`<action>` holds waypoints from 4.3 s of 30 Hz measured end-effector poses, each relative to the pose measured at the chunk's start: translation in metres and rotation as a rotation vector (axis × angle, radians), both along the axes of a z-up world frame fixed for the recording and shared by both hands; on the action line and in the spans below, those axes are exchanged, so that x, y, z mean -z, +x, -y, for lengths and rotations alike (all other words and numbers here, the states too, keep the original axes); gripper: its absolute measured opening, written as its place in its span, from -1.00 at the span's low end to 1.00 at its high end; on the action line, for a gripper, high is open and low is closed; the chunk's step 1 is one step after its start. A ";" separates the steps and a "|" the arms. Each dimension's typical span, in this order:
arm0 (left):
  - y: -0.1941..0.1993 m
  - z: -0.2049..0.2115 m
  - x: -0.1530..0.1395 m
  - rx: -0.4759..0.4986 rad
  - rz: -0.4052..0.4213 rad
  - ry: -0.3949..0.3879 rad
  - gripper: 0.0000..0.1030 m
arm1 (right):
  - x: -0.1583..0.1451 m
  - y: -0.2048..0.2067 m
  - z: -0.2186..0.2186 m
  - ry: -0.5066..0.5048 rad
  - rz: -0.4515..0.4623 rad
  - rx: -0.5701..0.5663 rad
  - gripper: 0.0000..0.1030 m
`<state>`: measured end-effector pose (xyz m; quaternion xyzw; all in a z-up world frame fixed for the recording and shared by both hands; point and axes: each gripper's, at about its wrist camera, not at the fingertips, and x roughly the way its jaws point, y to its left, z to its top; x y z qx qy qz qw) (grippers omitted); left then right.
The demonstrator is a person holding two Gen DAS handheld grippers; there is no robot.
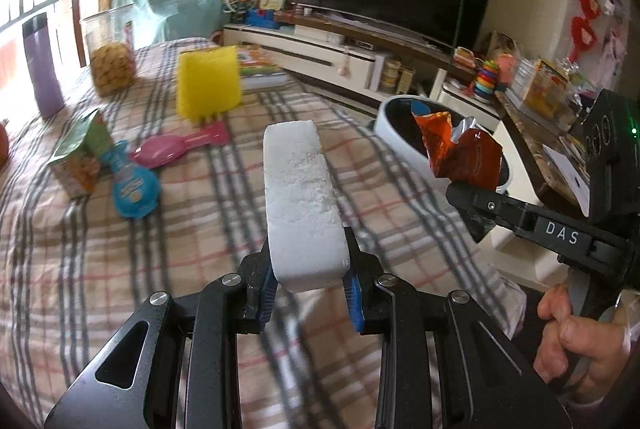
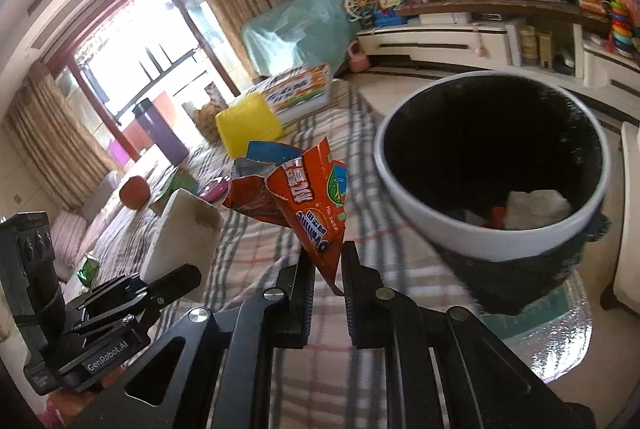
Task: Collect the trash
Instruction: 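Carry the white sponge block and orange chip bag over the trash bin, then open both tools to drop the sponge block and chip bag into the bin, then move both open tools back toward the candy items on the bed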
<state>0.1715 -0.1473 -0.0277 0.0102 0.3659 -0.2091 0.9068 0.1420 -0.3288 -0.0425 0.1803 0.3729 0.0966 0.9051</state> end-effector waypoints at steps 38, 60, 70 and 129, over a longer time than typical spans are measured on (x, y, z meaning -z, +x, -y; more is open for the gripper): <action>0.036 0.129 -0.026 0.205 0.045 0.040 -0.48 | -0.009 0.007 0.117 -0.004 -0.010 0.210 -0.75; 0.054 0.157 -0.019 0.223 0.027 0.062 -0.47 | -0.008 0.024 0.127 0.007 -0.036 0.210 -0.73; 0.060 0.163 -0.015 0.211 0.002 0.074 -0.27 | -0.002 0.028 0.134 0.007 -0.064 0.221 -0.65; 0.028 -0.119 0.019 -0.310 -0.072 0.005 0.27 | 0.007 0.052 -0.082 -0.059 -0.013 -0.157 0.57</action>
